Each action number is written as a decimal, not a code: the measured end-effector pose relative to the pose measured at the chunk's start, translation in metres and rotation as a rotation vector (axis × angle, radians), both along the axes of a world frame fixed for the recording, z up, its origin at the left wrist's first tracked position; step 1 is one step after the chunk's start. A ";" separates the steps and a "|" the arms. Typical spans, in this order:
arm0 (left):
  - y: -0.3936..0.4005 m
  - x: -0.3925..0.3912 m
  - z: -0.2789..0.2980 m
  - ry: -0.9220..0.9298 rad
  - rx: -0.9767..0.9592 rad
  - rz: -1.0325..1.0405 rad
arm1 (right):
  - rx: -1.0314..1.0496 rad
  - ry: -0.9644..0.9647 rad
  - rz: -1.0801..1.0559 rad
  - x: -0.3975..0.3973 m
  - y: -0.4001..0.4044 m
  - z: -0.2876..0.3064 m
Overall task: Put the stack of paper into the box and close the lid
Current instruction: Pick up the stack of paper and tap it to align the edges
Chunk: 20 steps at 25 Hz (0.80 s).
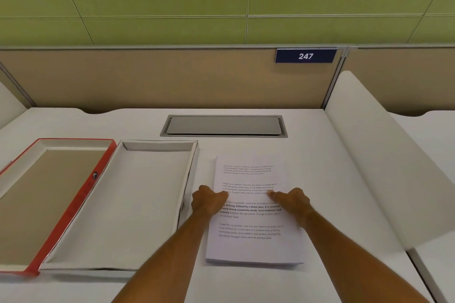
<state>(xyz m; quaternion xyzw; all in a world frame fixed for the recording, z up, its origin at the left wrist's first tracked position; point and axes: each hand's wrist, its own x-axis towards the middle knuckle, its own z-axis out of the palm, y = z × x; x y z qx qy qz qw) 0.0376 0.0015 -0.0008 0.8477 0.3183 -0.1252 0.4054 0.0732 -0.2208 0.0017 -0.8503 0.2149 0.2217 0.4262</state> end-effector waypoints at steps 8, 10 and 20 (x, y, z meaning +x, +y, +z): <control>0.002 0.004 0.002 -0.048 -0.016 -0.040 | 0.082 -0.071 0.000 0.008 0.000 0.002; 0.003 0.004 0.004 -0.062 -0.036 -0.036 | 0.222 -0.057 -0.052 0.010 -0.002 -0.001; 0.008 0.008 0.000 -0.132 -0.172 0.004 | 0.327 -0.009 -0.136 0.015 -0.013 -0.003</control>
